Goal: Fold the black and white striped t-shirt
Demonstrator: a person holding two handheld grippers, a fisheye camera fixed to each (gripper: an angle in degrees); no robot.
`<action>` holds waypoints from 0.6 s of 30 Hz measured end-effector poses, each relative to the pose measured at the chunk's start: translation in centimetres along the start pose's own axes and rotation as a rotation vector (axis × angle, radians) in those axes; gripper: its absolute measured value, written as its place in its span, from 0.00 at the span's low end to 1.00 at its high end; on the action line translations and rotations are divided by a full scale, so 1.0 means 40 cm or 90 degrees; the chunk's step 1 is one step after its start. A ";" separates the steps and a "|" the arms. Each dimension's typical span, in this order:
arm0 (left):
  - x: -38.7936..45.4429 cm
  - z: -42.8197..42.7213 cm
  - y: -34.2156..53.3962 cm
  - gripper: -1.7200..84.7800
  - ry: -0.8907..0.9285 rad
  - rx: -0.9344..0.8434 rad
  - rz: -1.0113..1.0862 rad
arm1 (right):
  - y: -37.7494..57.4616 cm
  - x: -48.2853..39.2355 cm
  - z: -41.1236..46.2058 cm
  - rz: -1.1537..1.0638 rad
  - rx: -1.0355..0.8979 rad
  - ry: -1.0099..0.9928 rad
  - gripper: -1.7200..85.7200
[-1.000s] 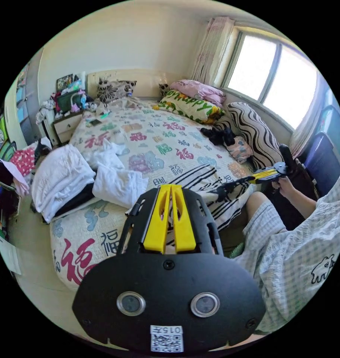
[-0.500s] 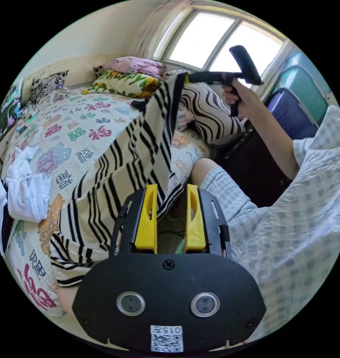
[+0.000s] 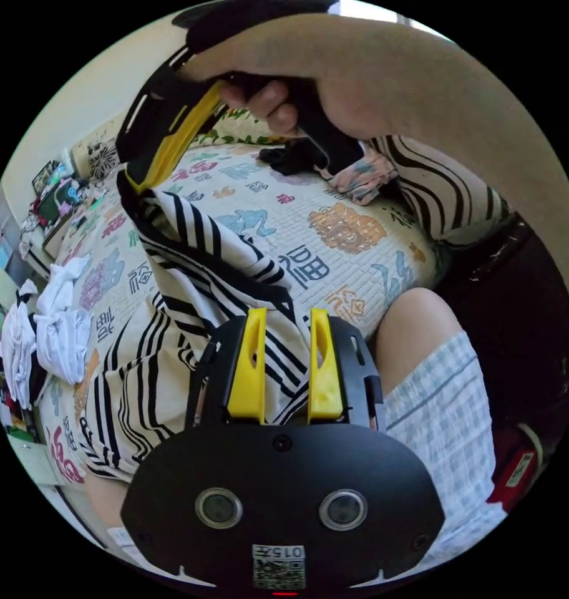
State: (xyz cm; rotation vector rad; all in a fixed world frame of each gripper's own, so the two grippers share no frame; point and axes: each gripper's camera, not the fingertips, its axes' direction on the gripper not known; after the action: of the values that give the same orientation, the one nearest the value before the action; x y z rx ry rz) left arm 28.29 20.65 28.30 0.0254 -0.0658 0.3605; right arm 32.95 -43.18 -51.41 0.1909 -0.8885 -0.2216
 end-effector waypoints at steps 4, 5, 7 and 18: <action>-0.018 0.102 -0.034 0.14 -0.027 -0.096 -0.128 | -0.005 0.025 -0.031 0.014 0.001 -0.027 0.03; -0.021 0.113 -0.035 0.13 -0.032 -0.107 -0.140 | -0.001 0.033 -0.045 0.019 0.002 -0.031 0.03; -0.032 0.109 -0.033 0.09 -0.006 -0.099 -0.145 | 0.009 0.040 -0.066 0.020 -0.008 -0.033 0.03; -0.254 -0.398 0.088 0.01 0.102 0.183 -0.002 | 0.246 -0.006 -0.427 0.044 0.132 0.002 0.03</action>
State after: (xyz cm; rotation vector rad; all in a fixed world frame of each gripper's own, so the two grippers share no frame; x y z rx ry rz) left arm 18.51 20.96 11.77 0.2796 0.1455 0.3658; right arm 47.30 -32.43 -59.57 0.3530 -0.9135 -0.0642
